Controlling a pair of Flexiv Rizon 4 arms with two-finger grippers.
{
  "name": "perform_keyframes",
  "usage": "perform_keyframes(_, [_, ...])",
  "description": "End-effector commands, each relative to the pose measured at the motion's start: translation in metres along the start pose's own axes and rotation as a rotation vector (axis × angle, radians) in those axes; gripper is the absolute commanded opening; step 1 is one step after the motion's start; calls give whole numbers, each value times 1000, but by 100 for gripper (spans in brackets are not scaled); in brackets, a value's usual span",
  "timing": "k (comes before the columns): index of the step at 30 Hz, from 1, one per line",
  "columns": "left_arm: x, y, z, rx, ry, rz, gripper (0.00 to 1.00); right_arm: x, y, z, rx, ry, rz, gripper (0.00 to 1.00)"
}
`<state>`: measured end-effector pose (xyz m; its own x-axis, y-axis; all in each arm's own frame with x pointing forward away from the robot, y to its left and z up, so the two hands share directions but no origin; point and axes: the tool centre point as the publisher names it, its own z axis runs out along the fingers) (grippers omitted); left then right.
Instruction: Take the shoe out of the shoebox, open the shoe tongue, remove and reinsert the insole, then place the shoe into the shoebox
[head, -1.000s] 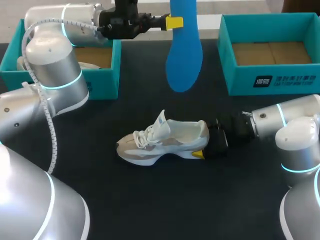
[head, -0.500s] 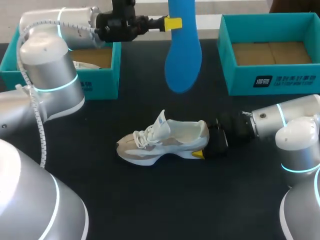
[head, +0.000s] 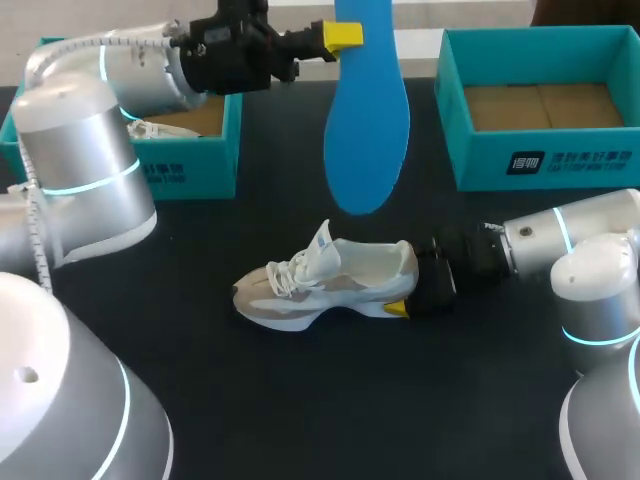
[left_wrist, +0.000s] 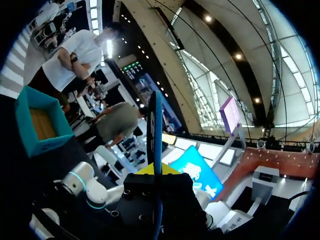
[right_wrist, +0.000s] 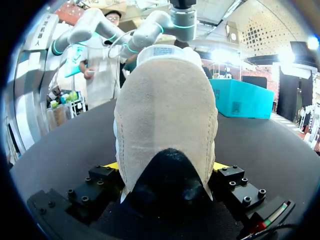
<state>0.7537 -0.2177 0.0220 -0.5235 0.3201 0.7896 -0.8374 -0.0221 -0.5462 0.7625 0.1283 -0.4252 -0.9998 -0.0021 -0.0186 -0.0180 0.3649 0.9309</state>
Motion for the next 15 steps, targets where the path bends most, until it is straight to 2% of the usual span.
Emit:
perform_keyframes(1, [18,10,-1,27,-55,-54,0,-1,-3,5,3,-2,0,0])
perform_keyframes(4, [25,13,-2,32,-81,-103,0,-1,-3,5,3,-2,0,0])
perform_keyframes(9, [30,22,-5,-9,-122,-89,0,-1,-3,5,3,-2,0,0])
perform_keyframes(15, [40,38,-2,-24,-136,-95,0,-1,-3,5,3,-2,0,0])
